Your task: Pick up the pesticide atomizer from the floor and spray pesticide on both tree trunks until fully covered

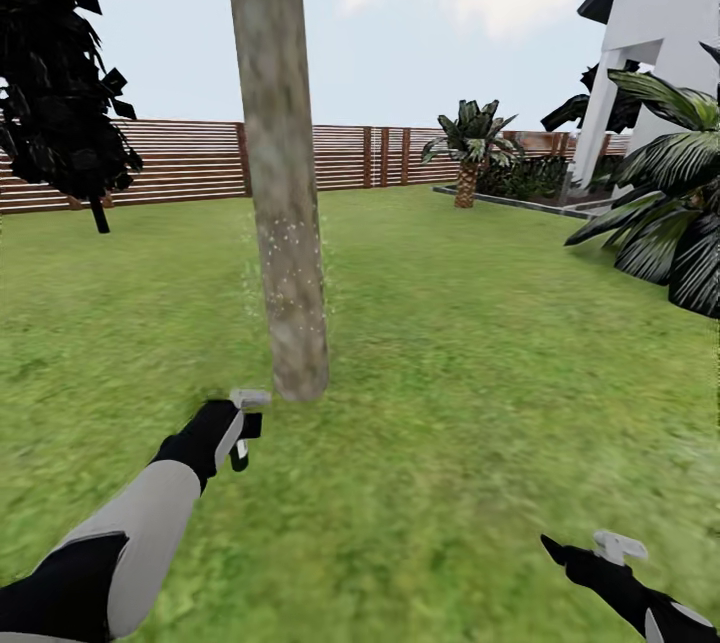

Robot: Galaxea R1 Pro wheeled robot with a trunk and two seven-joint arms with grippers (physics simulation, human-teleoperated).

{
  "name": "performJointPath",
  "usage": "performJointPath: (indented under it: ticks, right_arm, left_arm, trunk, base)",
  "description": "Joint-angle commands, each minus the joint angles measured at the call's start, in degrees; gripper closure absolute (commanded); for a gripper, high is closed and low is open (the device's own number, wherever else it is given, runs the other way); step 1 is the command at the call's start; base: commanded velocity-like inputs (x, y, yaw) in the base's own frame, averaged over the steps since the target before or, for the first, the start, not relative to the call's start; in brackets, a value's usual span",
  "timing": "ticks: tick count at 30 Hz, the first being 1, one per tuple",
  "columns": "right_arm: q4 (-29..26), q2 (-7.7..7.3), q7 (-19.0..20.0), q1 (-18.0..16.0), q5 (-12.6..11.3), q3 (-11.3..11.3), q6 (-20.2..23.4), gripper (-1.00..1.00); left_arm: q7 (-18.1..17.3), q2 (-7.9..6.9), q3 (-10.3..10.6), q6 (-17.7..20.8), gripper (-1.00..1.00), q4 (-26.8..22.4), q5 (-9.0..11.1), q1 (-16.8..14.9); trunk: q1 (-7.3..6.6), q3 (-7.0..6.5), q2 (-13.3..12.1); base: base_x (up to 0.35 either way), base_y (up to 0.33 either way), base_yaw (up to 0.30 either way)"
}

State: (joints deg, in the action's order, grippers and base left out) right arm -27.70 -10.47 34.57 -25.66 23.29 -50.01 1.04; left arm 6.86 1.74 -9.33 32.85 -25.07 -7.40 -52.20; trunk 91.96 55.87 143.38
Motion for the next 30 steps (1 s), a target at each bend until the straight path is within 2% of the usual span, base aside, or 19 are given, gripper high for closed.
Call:
performJointPath:
  ticks: [1, 5, 7, 12, 30]
  right_arm:
    - [0.01, 0.07, 0.02, 0.00, 0.00, 0.00, -0.01, -1.00]
    - [0.01, 0.26, 0.04, 0.00, 0.00, 0.00, 0.01, -1.00]
    - [0.01, 0.31, 0.05, 0.00, 0.00, 0.02, 0.01, -1.00]
    - [0.04, 0.44, 0.02, 0.00, 0.08, 0.12, 0.01, -1.00]
    - [-0.34, 0.42, 0.12, -0.01, -0.02, 0.02, 0.01, -1.00]
  left_arm:
    - [0.00, 0.01, 0.02, -1.80, 1.00, 1.47, -0.09, 0.30]
    - [0.00, -0.03, 0.01, -8.53, 1.00, 7.72, -0.15, 0.57]
    - [0.00, -0.11, -0.04, -10.23, 1.00, 8.70, -0.16, 0.60]
    - [0.00, -0.16, -0.08, -11.18, 1.00, 9.13, -0.16, 0.61]
    - [-0.35, -0.32, 0.04, -15.59, 1.00, 9.64, -0.28, 0.80]
  trunk:
    - [0.00, -0.01, 0.00]
    - [0.00, -0.01, 0.00]
    - [0.00, -0.01, 0.00]
    - [0.00, -0.01, 0.00]
    - [0.00, -0.01, 0.00]
  base:
    - [-0.342, 0.036, 0.000]
    - [-0.341, 0.068, 0.000]
    - [-0.336, 0.102, 0.000]
    - [-0.209, 0.095, 0.000]
    - [-0.005, 0.003, 0.000]
